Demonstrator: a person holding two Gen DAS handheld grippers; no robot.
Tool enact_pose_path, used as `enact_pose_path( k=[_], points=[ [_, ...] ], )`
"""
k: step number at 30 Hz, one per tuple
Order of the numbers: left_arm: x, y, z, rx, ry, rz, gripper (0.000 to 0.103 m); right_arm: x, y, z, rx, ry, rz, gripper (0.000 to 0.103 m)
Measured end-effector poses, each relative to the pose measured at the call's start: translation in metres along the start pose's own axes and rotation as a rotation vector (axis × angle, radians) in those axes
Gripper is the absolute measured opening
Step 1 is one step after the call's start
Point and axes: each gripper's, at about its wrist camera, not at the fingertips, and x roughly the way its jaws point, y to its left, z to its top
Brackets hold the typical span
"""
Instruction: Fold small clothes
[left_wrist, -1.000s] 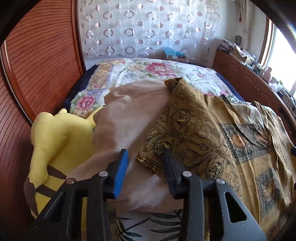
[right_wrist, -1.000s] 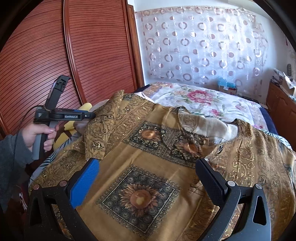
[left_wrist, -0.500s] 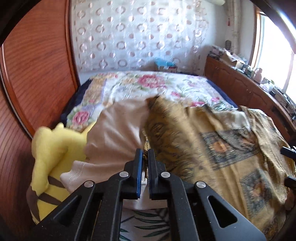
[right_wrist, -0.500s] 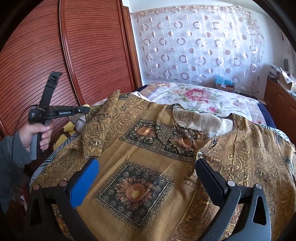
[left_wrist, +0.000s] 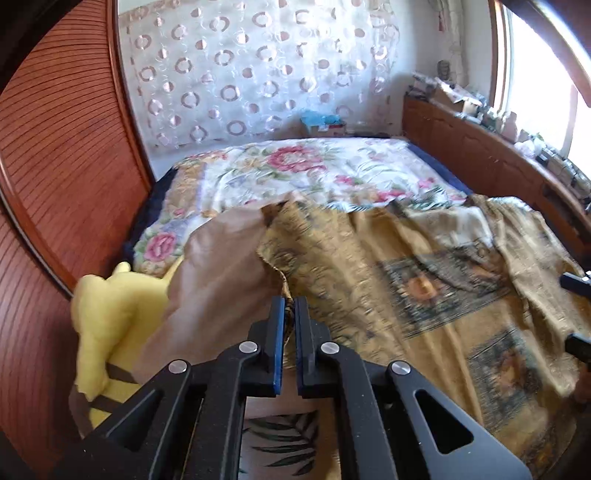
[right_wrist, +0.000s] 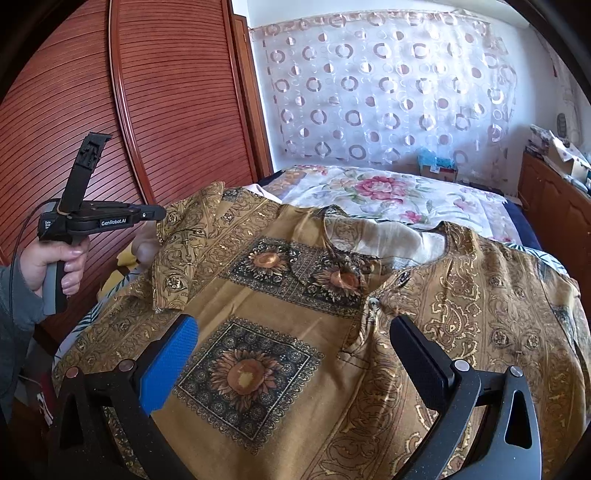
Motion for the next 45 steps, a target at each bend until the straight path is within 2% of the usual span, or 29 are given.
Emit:
enact_pose_path(
  k=[9,12,13,15,16,17,19,23,26,33,45],
  points=[
    [-0.027,-0.055,0.053,0.044,-0.111,-0.148,0.005,-0.006,-0.009,0.0,0.018,-0.013,-0.019,0.103],
    [-0.031,-0.068,0.063,0.062,-0.133,-0.169,0.006,-0.01,-0.011,-0.002,0.023,-0.017,-0.03,0.103],
    [-0.032,-0.069,0.063,0.063,-0.134,-0.172,0.009,-0.012,-0.013,-0.002,0.026,-0.018,-0.033,0.103],
    [-0.032,-0.072,0.06,0.077,-0.138,-0.16,0.025,-0.015,-0.015,-0.004,0.031,-0.017,-0.04,0.103],
    [-0.033,-0.073,0.059,0.078,-0.139,-0.159,0.04,-0.016,-0.015,-0.004,0.032,-0.017,-0.044,0.103],
    [-0.034,-0.072,0.055,0.077,-0.137,-0.167,0.047,-0.017,-0.014,-0.004,0.033,-0.018,-0.051,0.103],
    [-0.031,-0.071,0.049,0.082,-0.121,-0.157,0.052,-0.019,-0.014,-0.004,0.037,-0.021,-0.06,0.103],
    [-0.028,-0.068,0.029,0.083,-0.098,-0.124,0.077,-0.024,-0.013,-0.004,0.039,-0.027,-0.082,0.103],
    [-0.022,-0.067,0.003,0.067,-0.057,-0.146,0.077,-0.031,-0.013,-0.008,0.036,-0.033,-0.106,0.103],
    [0.005,-0.081,-0.044,0.069,0.047,-0.138,0.077,-0.042,-0.013,-0.015,0.043,-0.019,-0.159,0.103],
    [0.027,-0.096,-0.057,0.078,0.124,-0.149,0.079,-0.077,-0.01,-0.029,0.061,0.02,-0.262,0.103]
  ],
)
